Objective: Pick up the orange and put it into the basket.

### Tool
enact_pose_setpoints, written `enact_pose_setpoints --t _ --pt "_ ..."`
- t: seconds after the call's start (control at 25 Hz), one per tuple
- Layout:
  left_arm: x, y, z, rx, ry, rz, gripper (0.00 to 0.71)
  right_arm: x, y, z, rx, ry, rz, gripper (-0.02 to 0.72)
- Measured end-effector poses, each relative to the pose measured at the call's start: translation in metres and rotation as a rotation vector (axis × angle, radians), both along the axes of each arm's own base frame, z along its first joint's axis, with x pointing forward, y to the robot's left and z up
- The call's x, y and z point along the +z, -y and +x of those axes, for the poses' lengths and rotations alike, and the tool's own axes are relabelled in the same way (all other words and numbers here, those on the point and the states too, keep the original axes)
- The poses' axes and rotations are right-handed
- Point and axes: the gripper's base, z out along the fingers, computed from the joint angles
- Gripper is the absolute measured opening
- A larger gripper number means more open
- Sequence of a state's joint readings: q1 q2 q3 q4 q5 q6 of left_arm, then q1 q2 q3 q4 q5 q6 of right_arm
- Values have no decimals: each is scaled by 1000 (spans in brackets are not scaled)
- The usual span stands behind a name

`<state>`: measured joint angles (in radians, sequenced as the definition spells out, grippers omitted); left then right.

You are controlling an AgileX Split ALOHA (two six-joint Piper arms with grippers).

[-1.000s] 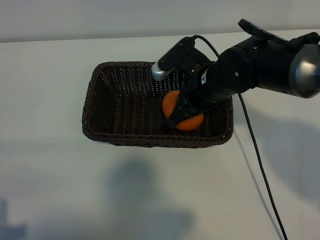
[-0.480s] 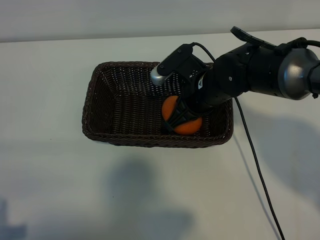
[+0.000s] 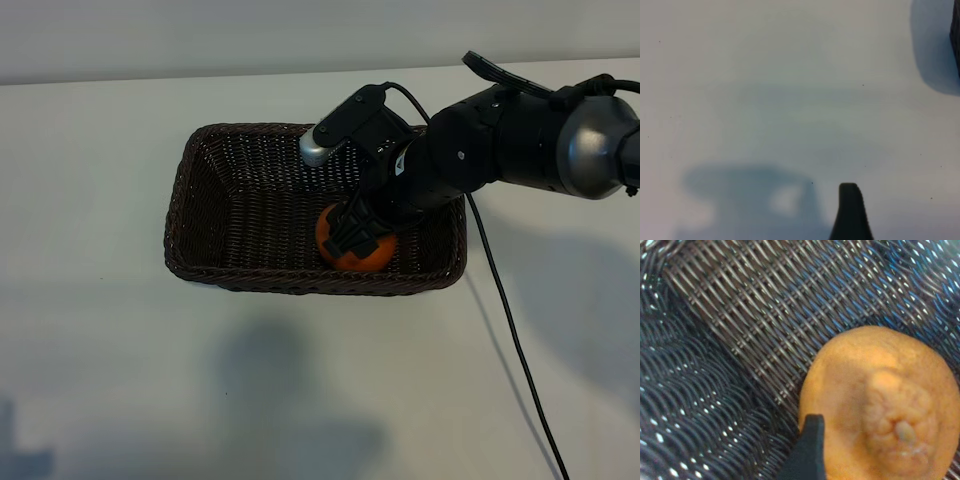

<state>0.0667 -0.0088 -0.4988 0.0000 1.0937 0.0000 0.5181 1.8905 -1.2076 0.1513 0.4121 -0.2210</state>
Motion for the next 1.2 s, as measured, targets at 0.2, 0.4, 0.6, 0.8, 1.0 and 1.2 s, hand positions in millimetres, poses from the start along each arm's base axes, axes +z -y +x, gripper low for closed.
enact_pose_setpoints --t 0.2,0.4,0.6,0.8,1.0,1.2 --pt "0 0 0 0 0 0 525 32 7 -1 -20 72 44 713" --pt "0 0 0 0 0 0 525 82 37 8 -109 173 104 707" --pt "0 0 0 0 0 0 525 111 76 10 -199 210 111 697" --pt "0 0 0 0 0 0 525 119 118 15 -298 210 76 691" --pt "0 0 0 0 0 0 525 118 171 22 -434 210 38 684" --pt "0 0 0 0 0 0 525 117 221 21 -567 198 18 668"
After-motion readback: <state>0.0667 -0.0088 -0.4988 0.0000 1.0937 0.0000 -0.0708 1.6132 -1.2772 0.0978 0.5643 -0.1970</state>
